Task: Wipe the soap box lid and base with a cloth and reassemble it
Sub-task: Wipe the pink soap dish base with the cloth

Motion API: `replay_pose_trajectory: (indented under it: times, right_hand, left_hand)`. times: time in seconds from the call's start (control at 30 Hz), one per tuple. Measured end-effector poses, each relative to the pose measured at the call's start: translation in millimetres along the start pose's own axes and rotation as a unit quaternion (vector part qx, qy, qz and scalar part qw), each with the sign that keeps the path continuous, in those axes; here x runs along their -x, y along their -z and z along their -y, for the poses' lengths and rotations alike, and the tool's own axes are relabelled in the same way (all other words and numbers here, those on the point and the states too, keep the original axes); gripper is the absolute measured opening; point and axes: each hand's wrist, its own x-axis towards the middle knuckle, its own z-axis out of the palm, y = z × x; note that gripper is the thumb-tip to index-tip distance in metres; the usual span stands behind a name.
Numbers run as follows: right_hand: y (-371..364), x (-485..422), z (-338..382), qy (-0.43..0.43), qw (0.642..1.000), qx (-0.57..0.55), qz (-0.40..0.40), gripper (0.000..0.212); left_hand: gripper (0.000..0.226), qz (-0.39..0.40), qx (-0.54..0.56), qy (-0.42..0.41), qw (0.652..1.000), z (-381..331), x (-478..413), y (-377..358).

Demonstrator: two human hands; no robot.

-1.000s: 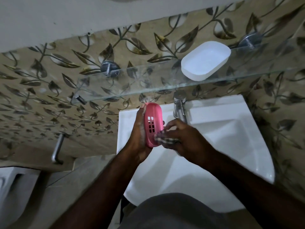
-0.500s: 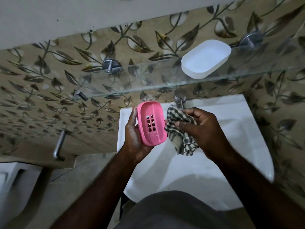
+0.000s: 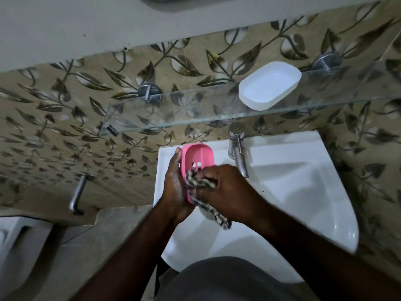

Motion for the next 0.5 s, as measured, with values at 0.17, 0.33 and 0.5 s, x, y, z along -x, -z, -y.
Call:
replay_pose_trajectory:
  times: [0.17,0.33,0.5]
  right_hand:
    - [9,-10,-1,-0.020,0.999,-0.010,-0.026,0.013]
    - [13,-26,17,-0.003,0.990,-0.050,-0.129,0.013]
    - [15,-3,10,0.029,0.983,0.156,0.087,0.017]
  left_hand:
    - [0.066,-0.007,0.001,0.004,1.000,4,4,-6]
    - [0.056,0.015,0.025,-0.033,0.999,-4,6,-19]
    - [0.061,-0.044,-0.006,-0.032,0.998,-13,6,-7]
